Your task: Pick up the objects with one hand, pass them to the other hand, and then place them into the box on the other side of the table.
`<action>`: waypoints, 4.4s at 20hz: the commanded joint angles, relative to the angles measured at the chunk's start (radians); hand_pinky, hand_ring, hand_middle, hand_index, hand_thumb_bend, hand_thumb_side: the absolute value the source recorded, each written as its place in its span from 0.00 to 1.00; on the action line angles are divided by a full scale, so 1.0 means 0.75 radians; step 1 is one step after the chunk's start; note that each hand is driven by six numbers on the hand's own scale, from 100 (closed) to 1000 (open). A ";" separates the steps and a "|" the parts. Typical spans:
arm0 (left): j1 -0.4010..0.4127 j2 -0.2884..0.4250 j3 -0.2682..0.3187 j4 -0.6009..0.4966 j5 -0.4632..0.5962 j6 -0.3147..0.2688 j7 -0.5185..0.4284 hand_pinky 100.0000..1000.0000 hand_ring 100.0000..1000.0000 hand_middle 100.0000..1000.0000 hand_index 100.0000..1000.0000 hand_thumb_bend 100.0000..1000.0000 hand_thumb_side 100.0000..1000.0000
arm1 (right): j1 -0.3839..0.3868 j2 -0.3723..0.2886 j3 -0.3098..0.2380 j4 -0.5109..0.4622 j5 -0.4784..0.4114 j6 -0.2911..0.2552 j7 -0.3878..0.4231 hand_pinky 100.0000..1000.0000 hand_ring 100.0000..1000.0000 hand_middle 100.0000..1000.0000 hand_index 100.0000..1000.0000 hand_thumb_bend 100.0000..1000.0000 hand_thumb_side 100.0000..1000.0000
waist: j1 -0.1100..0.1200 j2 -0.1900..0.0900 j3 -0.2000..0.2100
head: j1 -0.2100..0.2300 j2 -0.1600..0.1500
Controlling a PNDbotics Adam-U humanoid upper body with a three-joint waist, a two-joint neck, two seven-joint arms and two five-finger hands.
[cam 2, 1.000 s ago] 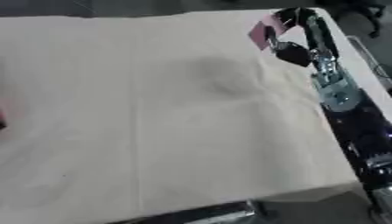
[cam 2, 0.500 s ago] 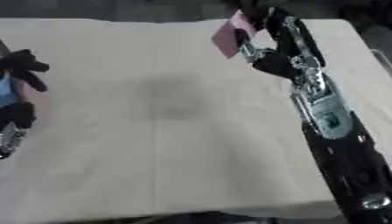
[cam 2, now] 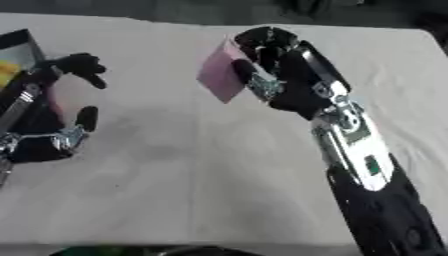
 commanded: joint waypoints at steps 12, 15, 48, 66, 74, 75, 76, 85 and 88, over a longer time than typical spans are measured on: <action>-0.029 0.078 -0.129 -0.115 -0.407 -0.220 0.332 0.77 0.80 0.75 0.96 0.29 0.00 | -0.038 0.006 0.077 -0.067 -0.181 0.179 0.133 0.92 0.48 0.49 0.67 0.15 0.13 | 0.002 -0.016 -0.003 | 0.008 -0.002; -0.038 0.082 -0.152 -0.117 -0.433 -0.247 0.351 0.76 0.80 0.76 0.96 0.29 0.00 | -0.037 0.006 0.088 -0.069 -0.194 0.204 0.159 0.92 0.48 0.49 0.67 0.15 0.13 | 0.000 -0.017 -0.003 | -0.001 -0.002; -0.142 0.022 -0.280 -0.120 -0.257 -0.294 0.194 0.79 0.81 0.76 0.96 0.18 0.00 | -0.045 -0.010 0.154 -0.020 -0.202 0.303 0.269 0.91 0.47 0.48 0.66 0.18 0.11 | 0.004 -0.011 -0.002 | -0.022 -0.002; -0.173 0.009 -0.306 -0.119 -0.252 -0.311 0.128 0.78 0.81 0.74 0.96 0.17 0.00 | -0.046 -0.019 0.166 -0.040 -0.158 0.298 0.310 0.89 0.46 0.48 0.65 0.23 0.10 | 0.007 -0.011 -0.009 | -0.021 -0.002; -0.193 0.000 -0.321 -0.114 -0.255 -0.323 0.120 0.77 0.78 0.66 0.93 0.17 0.00 | -0.045 -0.021 0.165 -0.044 -0.164 0.303 0.340 0.89 0.46 0.48 0.65 0.23 0.10 | 0.009 -0.011 -0.015 | -0.017 -0.002; -0.194 0.000 -0.323 -0.115 -0.252 -0.325 0.119 0.76 0.77 0.63 0.92 0.16 0.00 | -0.045 -0.021 0.165 -0.045 -0.164 0.304 0.341 0.89 0.46 0.48 0.65 0.23 0.10 | 0.009 -0.011 -0.016 | -0.017 -0.002; -0.195 0.000 -0.325 -0.115 -0.248 -0.327 0.117 0.76 0.77 0.62 0.91 0.14 0.00 | -0.045 -0.021 0.165 -0.045 -0.164 0.305 0.342 0.89 0.46 0.48 0.65 0.23 0.10 | 0.010 -0.011 -0.016 | -0.017 -0.002; -0.196 -0.014 -0.338 -0.107 -0.148 -0.327 0.112 0.75 0.65 0.27 0.71 0.00 0.00 | -0.045 -0.022 0.167 -0.051 -0.166 0.312 0.348 0.89 0.46 0.48 0.65 0.27 0.12 | 0.011 -0.010 -0.018 | -0.016 -0.002; -0.194 -0.018 -0.339 -0.101 -0.099 -0.310 0.112 0.75 0.61 0.20 0.65 0.00 0.00 | -0.044 -0.024 0.167 -0.057 -0.177 0.312 0.352 0.90 0.48 0.50 0.69 0.42 0.26 | 0.011 -0.011 -0.018 | -0.015 -0.002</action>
